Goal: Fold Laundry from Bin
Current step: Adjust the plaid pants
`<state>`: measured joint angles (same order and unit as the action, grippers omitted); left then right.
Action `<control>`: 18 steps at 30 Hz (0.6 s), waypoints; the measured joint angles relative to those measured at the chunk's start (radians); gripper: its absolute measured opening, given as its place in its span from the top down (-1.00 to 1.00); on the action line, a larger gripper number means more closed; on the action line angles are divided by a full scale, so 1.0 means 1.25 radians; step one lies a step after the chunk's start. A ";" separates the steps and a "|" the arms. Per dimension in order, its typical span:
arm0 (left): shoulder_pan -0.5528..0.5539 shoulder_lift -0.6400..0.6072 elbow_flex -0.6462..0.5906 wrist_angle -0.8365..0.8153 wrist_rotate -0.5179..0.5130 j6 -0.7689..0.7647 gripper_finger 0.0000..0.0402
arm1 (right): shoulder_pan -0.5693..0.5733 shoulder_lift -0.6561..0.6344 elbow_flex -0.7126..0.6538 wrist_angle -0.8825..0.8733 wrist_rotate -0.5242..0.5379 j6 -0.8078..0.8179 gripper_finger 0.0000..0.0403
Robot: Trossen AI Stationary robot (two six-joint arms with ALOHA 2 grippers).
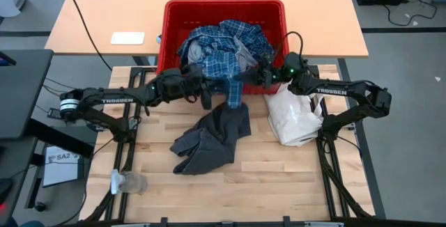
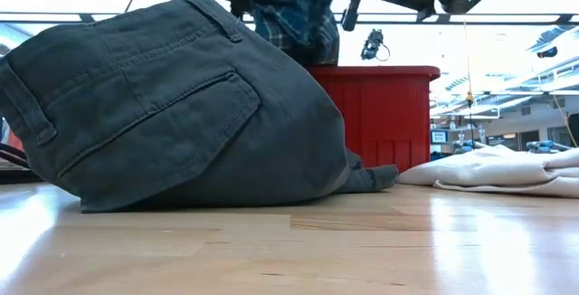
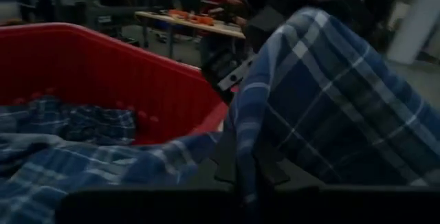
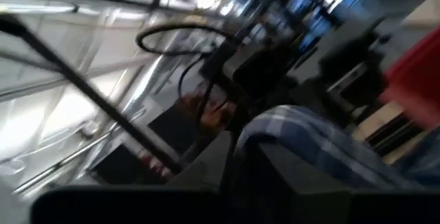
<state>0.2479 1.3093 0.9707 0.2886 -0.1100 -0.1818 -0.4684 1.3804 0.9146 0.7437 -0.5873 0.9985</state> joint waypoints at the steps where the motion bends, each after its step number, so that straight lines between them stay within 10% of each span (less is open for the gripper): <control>1: 0.016 -0.008 0.000 -0.006 0.000 -0.012 0.93 | -0.013 0.000 0.000 0.001 0.017 -0.003 0.63; 18: 0.346 -0.022 0.175 -0.336 0.083 -0.008 0.98 | -0.291 0.001 0.154 -0.161 0.070 0.019 0.45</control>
<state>0.6804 1.2819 1.1892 -0.1315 -0.0058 -0.1918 -0.8325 1.3811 1.1067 0.5429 -0.4994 1.0222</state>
